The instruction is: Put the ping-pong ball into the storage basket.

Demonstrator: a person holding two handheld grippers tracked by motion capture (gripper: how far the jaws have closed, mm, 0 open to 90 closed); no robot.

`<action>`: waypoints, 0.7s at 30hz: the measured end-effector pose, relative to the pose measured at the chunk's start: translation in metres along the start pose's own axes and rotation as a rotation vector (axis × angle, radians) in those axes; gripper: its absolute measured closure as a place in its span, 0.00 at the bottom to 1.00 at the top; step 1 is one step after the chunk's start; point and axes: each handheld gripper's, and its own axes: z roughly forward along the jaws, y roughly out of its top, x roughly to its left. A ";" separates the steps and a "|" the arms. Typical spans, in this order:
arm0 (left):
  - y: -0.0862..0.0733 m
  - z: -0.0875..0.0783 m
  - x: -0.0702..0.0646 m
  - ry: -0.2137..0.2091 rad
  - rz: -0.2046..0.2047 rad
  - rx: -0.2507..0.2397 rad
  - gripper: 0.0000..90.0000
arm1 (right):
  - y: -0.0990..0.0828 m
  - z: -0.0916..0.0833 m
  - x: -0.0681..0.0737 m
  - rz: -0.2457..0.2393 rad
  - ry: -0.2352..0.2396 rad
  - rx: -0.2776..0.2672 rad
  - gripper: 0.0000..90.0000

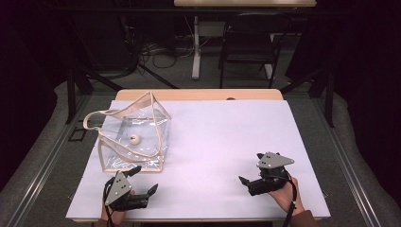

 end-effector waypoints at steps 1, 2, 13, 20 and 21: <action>0.000 0.000 0.000 -0.001 0.005 0.002 0.18 | -0.002 0.000 0.000 0.003 -0.002 -0.002 0.00; 0.000 0.000 0.000 -0.001 0.006 0.003 0.18 | -0.004 0.000 0.000 0.005 -0.002 -0.004 0.00; -0.001 0.001 0.000 -0.002 0.006 0.009 0.18 | -0.029 -0.001 -0.001 0.029 -0.017 0.002 0.00; -0.001 0.002 0.000 -0.001 0.006 0.013 0.18 | -0.042 -0.002 0.000 0.039 -0.023 0.007 0.00; -0.001 0.002 0.000 -0.002 0.006 0.012 0.18 | -0.043 -0.003 -0.001 0.044 -0.023 0.006 0.00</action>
